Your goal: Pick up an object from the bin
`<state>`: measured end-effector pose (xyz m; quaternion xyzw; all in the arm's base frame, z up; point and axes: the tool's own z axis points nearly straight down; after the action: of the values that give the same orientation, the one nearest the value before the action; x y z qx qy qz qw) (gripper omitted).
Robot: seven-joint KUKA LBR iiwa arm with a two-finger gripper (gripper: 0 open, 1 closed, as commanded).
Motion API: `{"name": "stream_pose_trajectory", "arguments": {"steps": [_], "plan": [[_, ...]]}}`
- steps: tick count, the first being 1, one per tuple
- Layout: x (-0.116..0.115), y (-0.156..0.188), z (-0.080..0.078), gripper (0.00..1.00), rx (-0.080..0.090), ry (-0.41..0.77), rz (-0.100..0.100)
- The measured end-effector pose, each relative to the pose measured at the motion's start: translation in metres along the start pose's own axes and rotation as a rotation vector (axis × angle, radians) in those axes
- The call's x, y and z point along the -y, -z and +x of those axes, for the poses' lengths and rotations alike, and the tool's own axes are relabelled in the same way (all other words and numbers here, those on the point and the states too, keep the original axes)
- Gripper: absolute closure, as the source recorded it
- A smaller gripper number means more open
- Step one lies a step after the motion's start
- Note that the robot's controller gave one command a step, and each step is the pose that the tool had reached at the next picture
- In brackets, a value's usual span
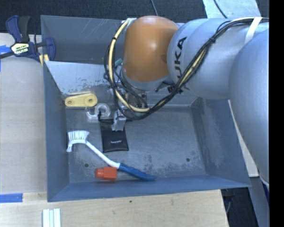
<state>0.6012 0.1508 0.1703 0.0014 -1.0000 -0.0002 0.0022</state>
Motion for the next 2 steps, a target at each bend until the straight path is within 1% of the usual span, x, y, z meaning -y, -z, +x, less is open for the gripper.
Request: {"name": "stream_pose_trajectory", "arguments": {"steps": [1,2], "plan": [[0.001,0.004,-0.002,0.00,0.008,-0.003,-0.001],[-0.067,-0.040,0.042,0.00,0.003,-0.115,-0.002]]}}
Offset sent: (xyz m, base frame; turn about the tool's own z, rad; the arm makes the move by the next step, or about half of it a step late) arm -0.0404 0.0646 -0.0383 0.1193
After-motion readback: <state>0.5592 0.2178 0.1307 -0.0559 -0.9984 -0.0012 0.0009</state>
